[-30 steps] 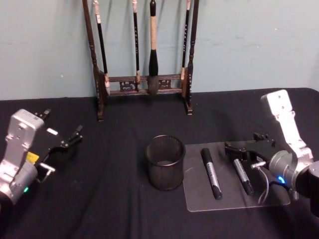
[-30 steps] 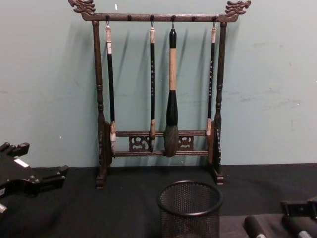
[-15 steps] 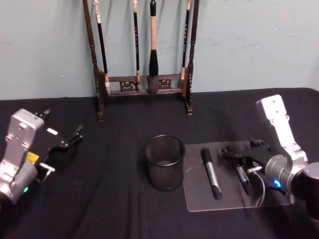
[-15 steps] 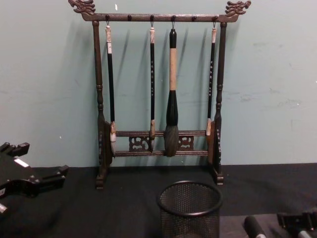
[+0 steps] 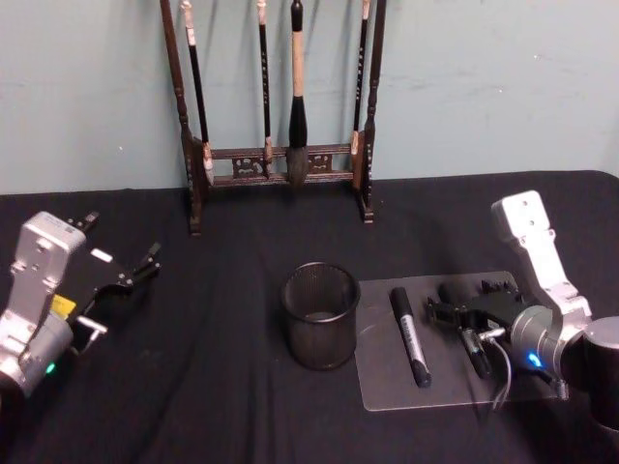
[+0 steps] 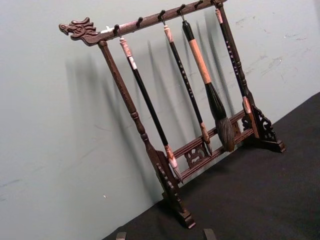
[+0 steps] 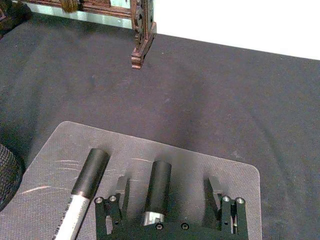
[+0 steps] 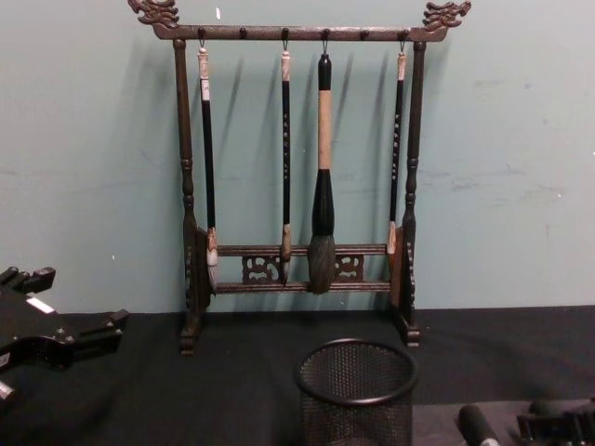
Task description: Pick up the water-based marker from the table and place it into the pen holder.
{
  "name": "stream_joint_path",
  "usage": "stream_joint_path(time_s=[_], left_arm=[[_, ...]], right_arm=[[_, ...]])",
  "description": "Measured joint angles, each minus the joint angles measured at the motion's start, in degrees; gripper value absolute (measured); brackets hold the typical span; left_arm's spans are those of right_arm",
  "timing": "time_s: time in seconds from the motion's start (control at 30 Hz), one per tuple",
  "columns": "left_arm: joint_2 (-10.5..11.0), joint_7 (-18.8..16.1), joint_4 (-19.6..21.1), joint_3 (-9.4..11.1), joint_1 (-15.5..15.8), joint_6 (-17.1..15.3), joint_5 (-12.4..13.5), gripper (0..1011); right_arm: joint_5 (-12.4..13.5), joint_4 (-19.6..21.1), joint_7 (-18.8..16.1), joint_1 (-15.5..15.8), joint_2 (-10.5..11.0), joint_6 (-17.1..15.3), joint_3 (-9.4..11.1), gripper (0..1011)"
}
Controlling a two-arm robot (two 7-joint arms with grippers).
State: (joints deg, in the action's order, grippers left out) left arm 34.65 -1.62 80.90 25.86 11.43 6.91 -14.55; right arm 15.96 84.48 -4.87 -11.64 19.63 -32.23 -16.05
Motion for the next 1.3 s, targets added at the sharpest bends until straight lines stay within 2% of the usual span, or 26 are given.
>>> stream_joint_path(time_s=[0.53, 1.17, 1.23, 1.3], left_arm=[[0.0, 0.0, 0.0, 0.0, 0.0, 0.0, 0.0, 1001], [0.0, 0.0, 0.0, 0.0, 0.0, 0.0, 0.0, 1001], [0.0, 0.0, 0.0, 0.0, 0.0, 0.0, 0.0, 1001], [0.0, 0.0, 0.0, 0.0, 0.0, 0.0, 0.0, 1001]], right_arm=[[-3.08, -0.91, -2.33, 0.0, -1.68, -1.4, 1.62, 1002], [-3.11, -0.91, -2.3, 0.04, -1.67, -1.22, 1.62, 1003], [-3.08, -0.88, -2.27, 0.04, -1.64, -1.22, 1.58, 911], [-3.07, -0.87, -2.27, 0.04, -1.63, -1.22, 1.57, 894]])
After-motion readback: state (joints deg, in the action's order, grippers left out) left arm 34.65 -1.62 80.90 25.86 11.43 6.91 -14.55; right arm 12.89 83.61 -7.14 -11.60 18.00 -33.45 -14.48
